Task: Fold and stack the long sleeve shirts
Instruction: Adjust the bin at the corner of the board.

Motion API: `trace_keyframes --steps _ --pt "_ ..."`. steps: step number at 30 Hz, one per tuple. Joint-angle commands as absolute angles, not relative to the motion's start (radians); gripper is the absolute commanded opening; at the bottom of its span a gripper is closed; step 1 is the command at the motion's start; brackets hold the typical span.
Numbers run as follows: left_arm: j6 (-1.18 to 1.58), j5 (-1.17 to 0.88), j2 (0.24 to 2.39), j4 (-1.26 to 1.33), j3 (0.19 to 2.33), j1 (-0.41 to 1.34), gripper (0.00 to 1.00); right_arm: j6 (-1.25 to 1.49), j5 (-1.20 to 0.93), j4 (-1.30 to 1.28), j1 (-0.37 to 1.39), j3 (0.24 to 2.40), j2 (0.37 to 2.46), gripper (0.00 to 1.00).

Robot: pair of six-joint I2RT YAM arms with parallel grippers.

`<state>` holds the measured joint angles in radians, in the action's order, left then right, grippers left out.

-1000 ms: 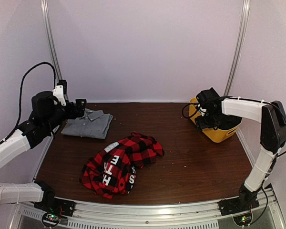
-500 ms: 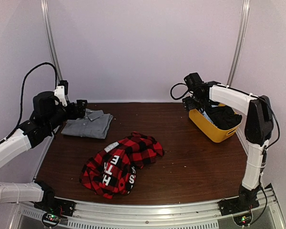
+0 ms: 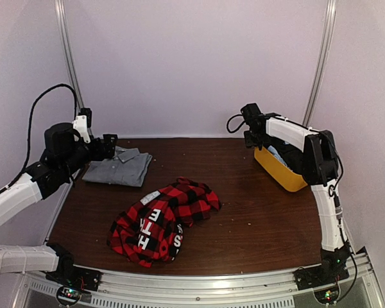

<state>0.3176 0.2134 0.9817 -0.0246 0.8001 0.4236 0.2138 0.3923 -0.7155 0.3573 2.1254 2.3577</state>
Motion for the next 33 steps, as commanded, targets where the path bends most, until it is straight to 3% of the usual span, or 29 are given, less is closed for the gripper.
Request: trace_keyframes --steps 1,7,12,20,27,33 --pt "0.325 0.212 0.98 0.005 0.799 0.425 0.98 0.192 0.325 -0.683 0.341 2.181 2.39 0.51" --pt "0.328 0.215 0.981 0.005 0.798 0.425 0.98 0.03 0.217 -0.647 0.344 2.122 2.377 0.27" --pt "0.331 0.208 0.995 0.008 0.799 0.425 0.98 -0.182 0.176 -0.562 0.375 1.94 2.266 0.0" --pt "0.334 0.201 1.011 0.012 0.801 0.425 0.97 -0.431 -0.022 -0.551 0.414 1.785 2.145 0.0" --pt "0.333 0.203 1.006 0.011 0.799 0.425 0.98 -0.518 -0.089 -0.617 0.405 1.79 2.127 0.01" --pt "0.33 0.203 1.002 0.006 0.801 0.425 0.98 -0.504 -0.059 -0.59 0.373 1.755 2.081 0.25"
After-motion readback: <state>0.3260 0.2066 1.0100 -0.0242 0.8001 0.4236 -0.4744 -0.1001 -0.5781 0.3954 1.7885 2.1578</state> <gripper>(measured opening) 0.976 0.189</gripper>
